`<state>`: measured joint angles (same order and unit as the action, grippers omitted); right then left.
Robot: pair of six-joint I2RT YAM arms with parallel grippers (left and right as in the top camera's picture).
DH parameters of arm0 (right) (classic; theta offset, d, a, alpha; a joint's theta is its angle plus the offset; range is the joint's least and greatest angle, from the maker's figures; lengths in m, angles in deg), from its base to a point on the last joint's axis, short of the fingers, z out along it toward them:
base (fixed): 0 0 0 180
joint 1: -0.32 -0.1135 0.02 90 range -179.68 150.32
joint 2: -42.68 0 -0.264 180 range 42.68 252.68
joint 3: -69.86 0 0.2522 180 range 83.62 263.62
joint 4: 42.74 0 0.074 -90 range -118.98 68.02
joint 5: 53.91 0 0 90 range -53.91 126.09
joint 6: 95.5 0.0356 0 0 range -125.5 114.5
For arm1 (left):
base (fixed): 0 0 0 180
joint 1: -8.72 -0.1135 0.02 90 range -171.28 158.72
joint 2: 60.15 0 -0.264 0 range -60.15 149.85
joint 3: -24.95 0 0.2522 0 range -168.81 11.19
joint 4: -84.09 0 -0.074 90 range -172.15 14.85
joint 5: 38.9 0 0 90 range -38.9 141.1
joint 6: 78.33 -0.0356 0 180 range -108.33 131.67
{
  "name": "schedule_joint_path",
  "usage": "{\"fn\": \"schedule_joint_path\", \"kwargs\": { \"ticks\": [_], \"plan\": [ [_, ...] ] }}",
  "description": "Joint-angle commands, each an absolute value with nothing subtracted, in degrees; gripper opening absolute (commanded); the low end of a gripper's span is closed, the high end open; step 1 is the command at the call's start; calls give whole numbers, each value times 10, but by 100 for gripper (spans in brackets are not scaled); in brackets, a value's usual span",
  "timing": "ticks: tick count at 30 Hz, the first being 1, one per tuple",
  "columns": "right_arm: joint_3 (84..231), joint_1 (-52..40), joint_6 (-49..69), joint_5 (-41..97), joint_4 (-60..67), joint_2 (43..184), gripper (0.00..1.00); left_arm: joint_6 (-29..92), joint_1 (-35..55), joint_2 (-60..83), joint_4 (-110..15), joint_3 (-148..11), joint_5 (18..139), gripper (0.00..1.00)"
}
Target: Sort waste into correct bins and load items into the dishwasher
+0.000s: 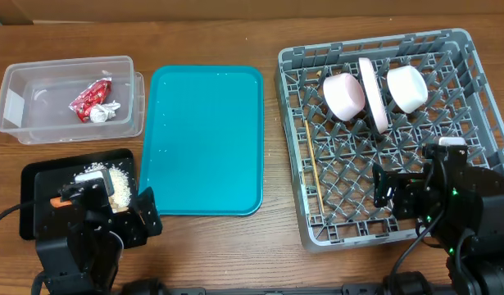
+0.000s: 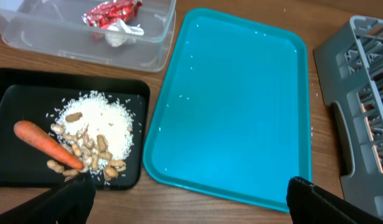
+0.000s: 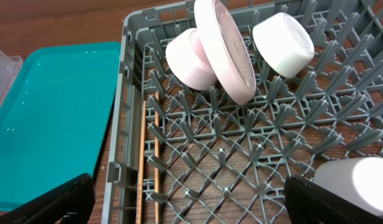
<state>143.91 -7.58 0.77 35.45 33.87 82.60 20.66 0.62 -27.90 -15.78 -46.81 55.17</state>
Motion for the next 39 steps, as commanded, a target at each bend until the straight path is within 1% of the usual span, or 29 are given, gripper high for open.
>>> {"fn": "schedule_joint_path", "kwargs": {
  "ticks": [1,8,11,14,19,23,25,26,27,28,30,32,34,37,39],
  "plan": [
    [1435,-74,12,362,343,827,100,211,7,-283,-145,-462,556,100],
    [1435,-74,12,362,348,825,100,211,7,-283,-145,-462,556,100],
    [1433,-73,3,360,311,805,100,211,7,-283,-145,-462,556,100],
    [1407,-73,-12,359,247,746,100,211,7,-283,-145,-462,556,100],
    [1290,-50,-12,359,164,593,100,211,7,-283,-145,-462,556,100],
    [1190,-48,-12,349,102,497,100,211,7,-283,-145,-462,556,100],
    [1132,-48,-12,340,52,454,100,211,7,-283,-145,-462,556,100],
    [1090,-48,-12,335,7,429,100,211,7,-283,-145,-462,556,100],
    [1077,-48,-12,334,-11,428,100,211,7,-283,-145,-462,556,100],
    [1040,-48,-12,333,-69,429,100,211,7,-283,-144,-462,556,100],
    [1000,-48,-12,330,-141,428,100,211,7,-283,-144,-462,556,100],
    [930,-48,-18,330,-277,428,100,211,6,-283,-145,-462,556,100],
    [887,-48,-25,330,-347,428,100,211,7,-283,-145,-462,556,100],
    [845,-48,-26,327,-399,428,100,211,7,-283,-145,-462,556,100],
    [841,-48,-43,317,-384,428,100,211,7,-283,-145,-462,556,100]
  ]
}}
